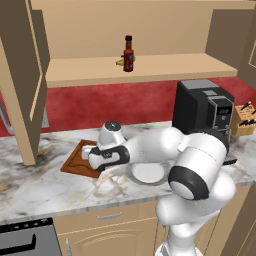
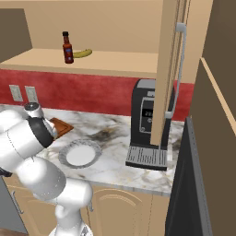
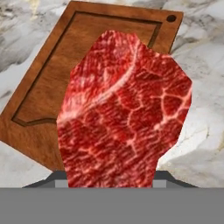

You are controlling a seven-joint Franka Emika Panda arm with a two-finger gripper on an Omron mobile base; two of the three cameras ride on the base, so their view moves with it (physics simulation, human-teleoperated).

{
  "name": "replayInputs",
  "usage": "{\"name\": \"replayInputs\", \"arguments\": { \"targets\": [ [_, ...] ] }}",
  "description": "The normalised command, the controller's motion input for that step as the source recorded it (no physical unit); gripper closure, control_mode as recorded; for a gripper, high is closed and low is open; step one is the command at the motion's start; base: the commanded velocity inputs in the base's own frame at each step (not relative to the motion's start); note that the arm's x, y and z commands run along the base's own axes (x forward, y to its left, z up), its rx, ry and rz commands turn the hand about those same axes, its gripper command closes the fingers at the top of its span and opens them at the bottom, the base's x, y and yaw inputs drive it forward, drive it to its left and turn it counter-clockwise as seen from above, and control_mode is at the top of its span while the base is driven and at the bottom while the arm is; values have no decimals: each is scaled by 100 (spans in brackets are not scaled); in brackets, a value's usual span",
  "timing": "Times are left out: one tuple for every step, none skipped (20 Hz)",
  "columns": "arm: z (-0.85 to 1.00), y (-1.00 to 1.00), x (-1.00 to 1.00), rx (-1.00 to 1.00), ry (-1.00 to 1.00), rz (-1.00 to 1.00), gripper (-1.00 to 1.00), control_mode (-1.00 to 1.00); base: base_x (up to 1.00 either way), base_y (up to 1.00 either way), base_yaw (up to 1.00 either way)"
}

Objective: Pick the steak from the plate and place it on the cutting board. Then pick the condiment bottle from the cabinet and place it next to the cutting board.

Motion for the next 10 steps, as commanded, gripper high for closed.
{"name": "replayInputs", "arguments": {
  "targets": [
    [-6, 13, 24, 7, 0, -1, 100, -100, 0, 0, 0],
    [-6, 13, 22, 6, 0, -2, 100, -100, 0, 0, 0],
    [-7, 14, 19, 5, 0, -2, 100, -100, 0, 0, 0],
    [-8, 15, 17, 4, 0, -2, 100, -100, 0, 0, 0],
    [-9, 15, 17, 3, 0, -2, 100, -100, 0, 0, 0],
    [-11, 14, 17, 2, 0, -2, 100, -100, 0, 0, 0],
    [-11, 13, 16, 2, 0, -2, 100, -100, 0, 0, 0],
    [-13, 14, 15, 0, 0, -2, 100, -100, 0, 0, 0],
    [-15, 15, 14, 0, 0, -2, 100, -100, 0, 0, 0],
    [-17, 15, 12, 0, 0, -1, 100, -100, 0, 0, 0]
  ]
}}
